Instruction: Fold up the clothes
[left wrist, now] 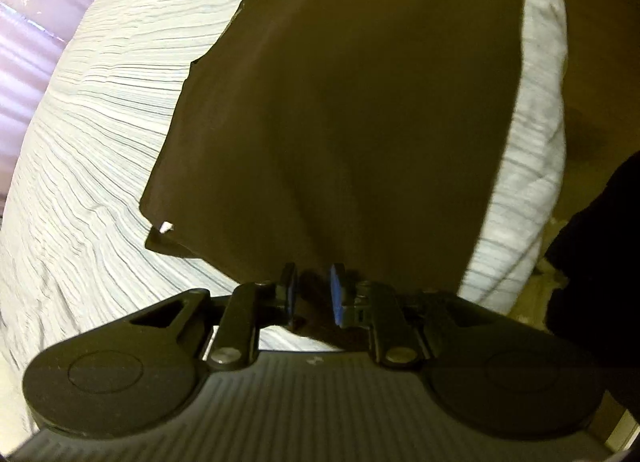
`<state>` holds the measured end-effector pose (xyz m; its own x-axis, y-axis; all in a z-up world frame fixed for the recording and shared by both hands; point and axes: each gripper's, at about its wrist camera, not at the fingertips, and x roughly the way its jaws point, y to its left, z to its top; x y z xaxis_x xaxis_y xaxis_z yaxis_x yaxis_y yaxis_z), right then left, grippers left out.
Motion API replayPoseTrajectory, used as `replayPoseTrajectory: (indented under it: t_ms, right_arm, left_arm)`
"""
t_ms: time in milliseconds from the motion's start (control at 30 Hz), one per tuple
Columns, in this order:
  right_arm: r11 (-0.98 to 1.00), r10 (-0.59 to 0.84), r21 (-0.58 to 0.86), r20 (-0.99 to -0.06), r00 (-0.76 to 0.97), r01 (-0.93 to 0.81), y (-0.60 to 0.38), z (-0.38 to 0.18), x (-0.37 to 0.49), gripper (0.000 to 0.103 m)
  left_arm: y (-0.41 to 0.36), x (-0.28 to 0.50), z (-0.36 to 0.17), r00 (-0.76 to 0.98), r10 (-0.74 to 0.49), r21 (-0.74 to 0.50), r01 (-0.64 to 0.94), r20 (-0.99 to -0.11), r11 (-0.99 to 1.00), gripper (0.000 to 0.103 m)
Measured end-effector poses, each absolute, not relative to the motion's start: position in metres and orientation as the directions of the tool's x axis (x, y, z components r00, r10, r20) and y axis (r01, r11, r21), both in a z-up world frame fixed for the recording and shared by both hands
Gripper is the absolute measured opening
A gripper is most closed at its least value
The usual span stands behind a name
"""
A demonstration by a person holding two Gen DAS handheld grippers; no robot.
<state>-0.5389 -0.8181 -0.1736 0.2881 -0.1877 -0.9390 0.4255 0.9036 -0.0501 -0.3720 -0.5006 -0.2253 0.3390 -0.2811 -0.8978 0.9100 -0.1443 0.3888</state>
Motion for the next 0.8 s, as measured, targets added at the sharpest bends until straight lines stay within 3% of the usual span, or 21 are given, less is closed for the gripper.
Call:
replayPoseTrajectory:
  t_ms: [233, 567, 633, 767, 800]
  right_arm:
    - [0.81, -0.247, -0.063, -0.938, 0.242, 0.584, -0.847, -0.155, -0.567, 0.061]
    - [0.89, -0.198, 0.005, -0.897, 0.395, 0.456, -0.682, -0.125, -0.483, 0.061]
    - [0.899, -0.195, -0.005, -0.899, 0.391, 0.437, -0.647, -0.129, -0.461, 0.061]
    - [0.875, -0.185, 0.019, -0.911, 0.37, 0.483, -0.583, -0.14, -0.42, 0.061]
    - [0.872, -0.182, 0.02, -0.914, 0.362, 0.489, -0.57, -0.142, -0.41, 0.061]
  left_arm:
    - [-0.491, -0.349, -0.212, 0.353, -0.292, 0.411, 0.896, -0.889, -0.167, 0.021]
    - [-0.463, -0.287, -0.212, 0.251, -0.427, 0.405, 0.857, -0.869, -0.32, 0.024]
    - [-0.456, -0.272, -0.214, 0.21, -0.469, 0.411, 0.828, -0.858, -0.381, 0.028]
    - [-0.441, -0.247, -0.224, 0.184, -0.573, 0.533, 0.658, -0.799, -0.532, 0.06]
    - [-0.439, -0.241, -0.228, 0.176, -0.595, 0.561, 0.61, -0.785, -0.56, 0.063]
